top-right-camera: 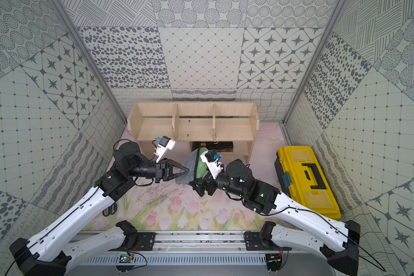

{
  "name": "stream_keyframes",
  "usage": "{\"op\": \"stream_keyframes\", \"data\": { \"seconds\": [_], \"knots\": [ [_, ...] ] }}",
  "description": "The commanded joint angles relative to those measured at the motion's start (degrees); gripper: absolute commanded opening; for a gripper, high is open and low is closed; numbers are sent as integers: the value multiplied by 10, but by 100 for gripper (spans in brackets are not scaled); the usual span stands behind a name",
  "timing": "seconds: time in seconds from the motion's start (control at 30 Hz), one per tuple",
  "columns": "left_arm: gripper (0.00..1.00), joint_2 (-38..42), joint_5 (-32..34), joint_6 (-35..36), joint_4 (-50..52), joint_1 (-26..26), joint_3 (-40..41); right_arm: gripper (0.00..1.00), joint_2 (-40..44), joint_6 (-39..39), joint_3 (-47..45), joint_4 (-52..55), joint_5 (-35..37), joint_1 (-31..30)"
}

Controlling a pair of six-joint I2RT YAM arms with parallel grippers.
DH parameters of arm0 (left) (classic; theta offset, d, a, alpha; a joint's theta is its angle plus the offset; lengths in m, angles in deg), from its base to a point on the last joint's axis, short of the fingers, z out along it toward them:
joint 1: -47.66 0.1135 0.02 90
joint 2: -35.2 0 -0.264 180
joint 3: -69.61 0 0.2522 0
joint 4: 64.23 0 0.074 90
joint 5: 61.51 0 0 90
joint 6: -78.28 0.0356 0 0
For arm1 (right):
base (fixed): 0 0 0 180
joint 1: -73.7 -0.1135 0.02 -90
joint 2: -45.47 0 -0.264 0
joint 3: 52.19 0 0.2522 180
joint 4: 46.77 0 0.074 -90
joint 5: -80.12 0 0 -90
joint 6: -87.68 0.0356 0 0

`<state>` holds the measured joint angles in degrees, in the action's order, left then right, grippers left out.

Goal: Wipe the bookshelf clean with a cloth
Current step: Adjust the cleaning item.

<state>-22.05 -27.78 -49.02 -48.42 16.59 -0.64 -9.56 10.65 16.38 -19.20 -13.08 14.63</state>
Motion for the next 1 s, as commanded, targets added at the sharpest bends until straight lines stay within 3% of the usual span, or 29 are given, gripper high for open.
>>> {"op": "stream_keyframes", "data": {
  "seconds": [0.0, 0.17, 0.23, 0.27, 0.4, 0.43, 0.5, 0.57, 0.67, 0.8, 0.9, 0.93, 0.97],
  "knots": [
    [0, -22, -90, 35, 52, -2, -11, 97, -4, -57, 50, -43, 35, -1],
    [0, -32, -89, 53, 74, -1, -14, 97, -7, -104, 65, -36, 69, -1],
    [0, -35, -86, 59, 83, -1, -16, 90, -7, -113, 65, -37, 64, -1],
    [0, -36, -85, 59, 84, -2, -17, 79, -9, -115, 65, -38, 54, -1],
    [0, -40, -51, 68, 99, -2, -27, 7, -12, -96, 51, -49, 20, -1],
    [7, -40, -41, 69, 101, -1, -30, 0, -9, -87, 44, -56, 20, -1],
    [35, -32, 20, 77, 114, -1, -40, 0, 5, -67, 19, -76, 30, -1],
    [53, -13, 124, 95, 138, 0, -54, 0, 21, -49, 10, -79, 62, 2],
    [66, 8, 305, 129, 190, 3, -110, 0, 28, -5, 38, -31, 105, 29],
    [79, 3, 593, 164, 257, 17, -200, 0, 11, 81, 119, 80, 96, 127],
    [86, -24, 739, 203, 277, 50, -242, 0, -19, 138, 190, 154, 40, 227],
    [88, -33, 760, 209, 278, 72, -246, 0, -33, 150, 211, 168, 17, 255],
    [97, -42, 766, 211, 272, 100, -246, 0, -48, 160, 231, 179, -8, 286]
  ]
}}
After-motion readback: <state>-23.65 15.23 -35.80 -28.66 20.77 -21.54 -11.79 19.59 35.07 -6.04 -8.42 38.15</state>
